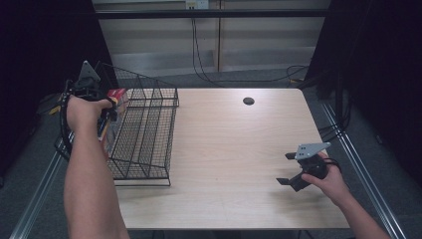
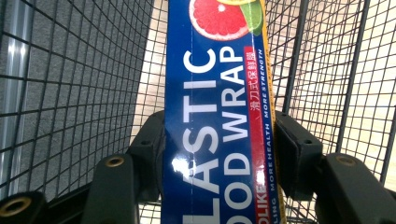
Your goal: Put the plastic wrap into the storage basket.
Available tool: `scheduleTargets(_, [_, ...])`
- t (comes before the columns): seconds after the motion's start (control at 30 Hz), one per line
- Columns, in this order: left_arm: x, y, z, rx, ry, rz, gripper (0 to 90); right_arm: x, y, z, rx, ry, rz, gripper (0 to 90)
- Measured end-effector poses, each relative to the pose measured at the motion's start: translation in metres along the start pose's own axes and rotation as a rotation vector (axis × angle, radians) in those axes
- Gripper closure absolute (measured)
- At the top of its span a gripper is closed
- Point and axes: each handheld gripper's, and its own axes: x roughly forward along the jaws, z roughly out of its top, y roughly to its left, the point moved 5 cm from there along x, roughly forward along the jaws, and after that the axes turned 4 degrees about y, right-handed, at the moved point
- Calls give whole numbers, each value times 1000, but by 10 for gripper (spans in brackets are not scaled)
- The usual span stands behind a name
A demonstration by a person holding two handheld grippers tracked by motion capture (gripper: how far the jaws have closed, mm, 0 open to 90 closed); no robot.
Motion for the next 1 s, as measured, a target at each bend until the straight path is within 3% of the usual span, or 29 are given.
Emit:
scheduleTargets(0.17, [2,2,1,17,9,11,440,0,0,0,-1,0,0,30])
scheduleTargets(0.27, [6,1,1,-11,1,6,438,0,0,0,-2,0,1,30])
scheduleTargets(0.37, [7,3,2,8,10,9,437,0,0,0,0,0,0,29])
scheduleTargets(0.43, [8,3,2,-16,8,6,435,0,0,0,-2,0,-4,30])
scheduleTargets(0.6, [9,6,1,-12,19,3,433,0,0,0,-1,0,1,30])
scheduleTargets(0.63, [10,5,2,-29,10,-1,432,0,0,0,-1,0,2,30])
scheduleTargets(0.7, [9,7,1,-7,29,3,431,0,0,0,-1,0,2,30])
scheduleTargets(0.73, [11,5,2,-29,10,4,430,0,0,0,-3,0,-4,30])
scheduleTargets(0.8, [11,4,2,-37,19,-7,429,0,0,0,-4,1,-4,30])
scheduleTargets(1.0, [13,4,1,-30,25,5,424,0,0,0,-4,1,-4,30])
